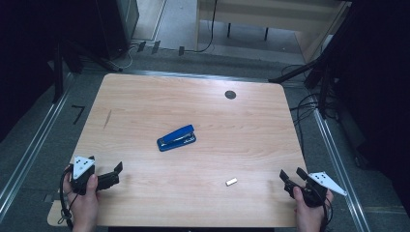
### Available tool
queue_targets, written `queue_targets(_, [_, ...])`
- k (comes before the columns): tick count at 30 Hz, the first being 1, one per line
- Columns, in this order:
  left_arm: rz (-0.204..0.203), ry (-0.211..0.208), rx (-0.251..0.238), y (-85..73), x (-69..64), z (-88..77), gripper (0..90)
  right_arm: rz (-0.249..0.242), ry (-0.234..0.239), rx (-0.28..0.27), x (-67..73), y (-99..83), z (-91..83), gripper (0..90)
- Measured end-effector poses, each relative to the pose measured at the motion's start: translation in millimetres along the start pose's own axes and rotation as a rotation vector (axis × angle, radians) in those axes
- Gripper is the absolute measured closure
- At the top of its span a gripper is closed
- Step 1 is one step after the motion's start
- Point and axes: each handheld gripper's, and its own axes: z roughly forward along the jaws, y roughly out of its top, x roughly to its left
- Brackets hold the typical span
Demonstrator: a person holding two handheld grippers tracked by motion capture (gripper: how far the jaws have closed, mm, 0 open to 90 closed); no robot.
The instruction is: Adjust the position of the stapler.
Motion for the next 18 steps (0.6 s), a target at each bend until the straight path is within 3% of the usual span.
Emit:
queue_targets(3, [0.000, 0.002, 0.001, 0.1, -0.1, 0.2, 0.0, -0.002, 0.016, -0.001, 0.0, 0.3, -0.4, 37.8])
queue_targets(4, [-0.002, 0.003, 0.005, 0.2, 0.3, 0.3, 0.0, 0.005, 0.067, -0.004, -0.6, 0.9, -1.3, 44.8])
queue_targets(5, [-0.002, 0.003, 0.005, 0.2, 0.3, 0.3, 0.0, 0.005, 0.067, -0.004, -0.6, 0.9, -1.3, 44.8])
queue_targets(6, [-0.003, 0.004, 0.006, 0.3, 0.5, 0.5, 0.0, 0.009, 0.093, -0.006, 0.4, 2.4, -3.2, 51.0])
queue_targets(10, [-0.010, 0.002, 0.004, 0.3, 0.7, 0.6, 0.0, -0.015, 0.093, -0.029, 5.7, 5.7, -6.3, 55.1])
queue_targets(15, [-0.001, 0.005, 0.008, 0.3, 0.3, 0.7, 0.0, -0.069, 0.081, -0.029, 16.4, 11.9, -8.1, 69.3])
queue_targets(16, [0.002, 0.013, 0.012, 0.4, -0.2, 0.7, 0.0, -0.087, 0.132, -0.013, 23.2, 18.5, -6.6, 75.2])
queue_targets(17, [0.002, 0.013, 0.012, 0.4, -0.2, 0.7, 0.0, -0.087, 0.132, -0.013, 23.2, 18.5, -6.6, 75.2])
queue_targets(18, [0.001, 0.014, 0.013, 0.6, -0.5, 1.7, 0.0, -0.098, 0.171, 0.004, 31.2, 24.6, -4.3, 80.1])
